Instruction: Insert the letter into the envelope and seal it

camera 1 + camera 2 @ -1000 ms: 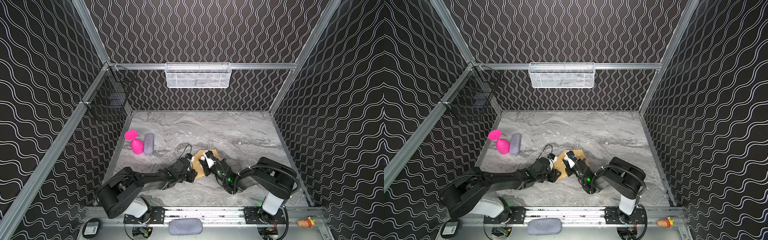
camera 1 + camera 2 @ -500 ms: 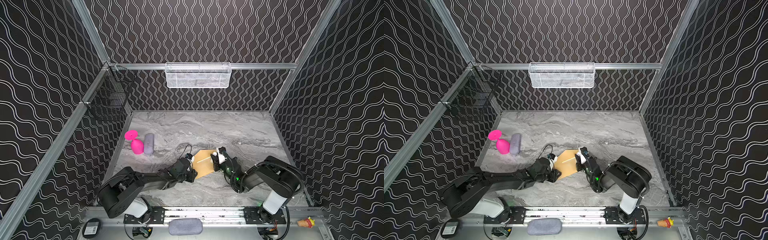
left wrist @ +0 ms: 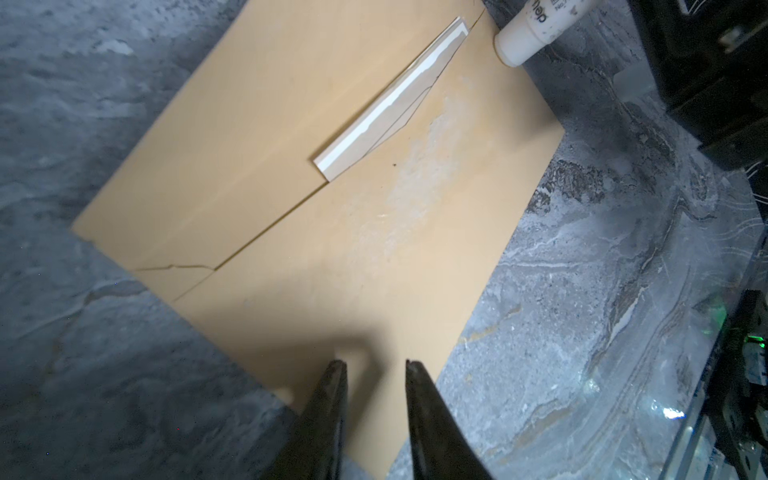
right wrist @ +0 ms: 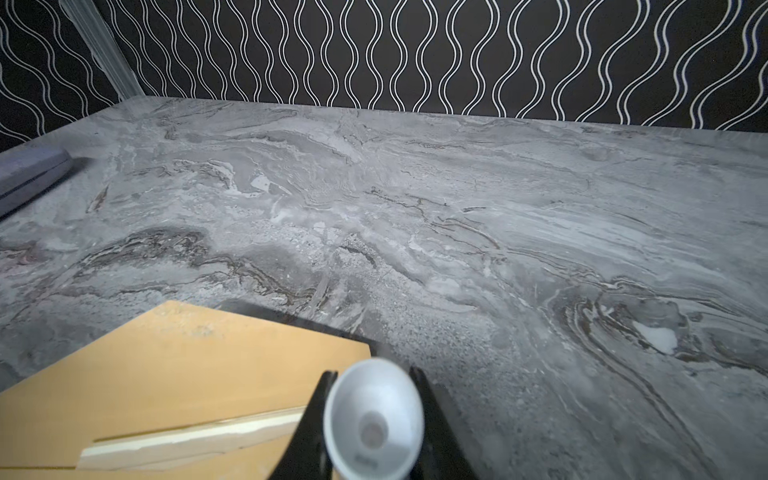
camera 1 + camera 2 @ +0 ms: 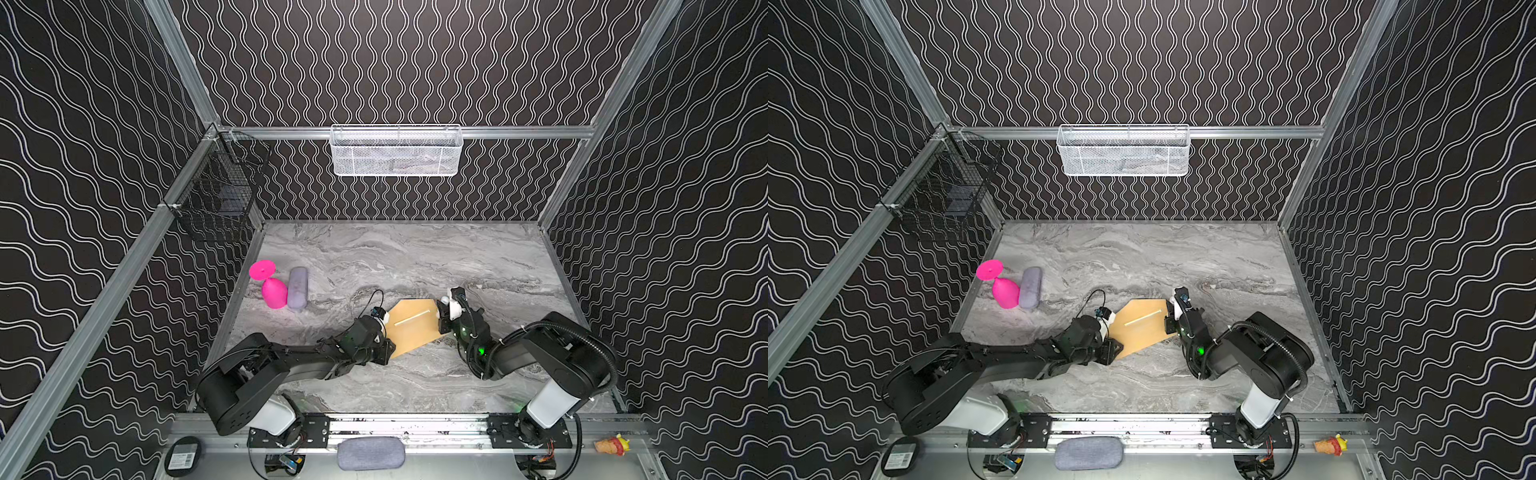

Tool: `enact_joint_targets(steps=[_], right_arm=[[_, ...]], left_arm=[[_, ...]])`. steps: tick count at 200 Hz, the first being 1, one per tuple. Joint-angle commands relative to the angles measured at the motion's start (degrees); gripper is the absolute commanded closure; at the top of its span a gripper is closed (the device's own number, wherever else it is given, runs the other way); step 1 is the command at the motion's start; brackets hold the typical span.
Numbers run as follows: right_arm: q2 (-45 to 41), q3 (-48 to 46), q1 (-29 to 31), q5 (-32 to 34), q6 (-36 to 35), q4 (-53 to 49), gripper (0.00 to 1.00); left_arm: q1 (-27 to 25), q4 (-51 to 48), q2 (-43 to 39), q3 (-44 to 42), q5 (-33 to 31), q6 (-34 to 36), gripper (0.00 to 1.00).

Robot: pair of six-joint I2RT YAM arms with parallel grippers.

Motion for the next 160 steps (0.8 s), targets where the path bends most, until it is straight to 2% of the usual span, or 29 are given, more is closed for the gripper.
enact_joint_targets(steps=[1,26,55,85,160], right_arm=[[-3.6,-0.1,0.1,-2.5,-2.4,-2.5,1.0],[-6.2,0.0,5.4,-6.5,-3.2,0.0,1.0],[-1.2,-0.1,13.5,-6.6,-5.1,13.1,1.0],[3.6,3.2,18.2,-8.0,-4.6,15.3,1.0],[10.8,6.9,20.7,-9.2,-2.2,12.2,1.0]], left_arm=[[-0.2,-12.4,1.0,-0.7,0.9,-0.8,0.7],[-0.3,-12.3,1.0,-0.8,0.8,-0.9,0.7],[-0.3,-12.2,0.8,-0.8,0.8,-0.8,0.7],[-0.3,-12.1,0.5,-1.0,0.9,-0.9,0.7],[-0.4,-12.1,-0.1,-1.2,0.9,-0.9,0.71]])
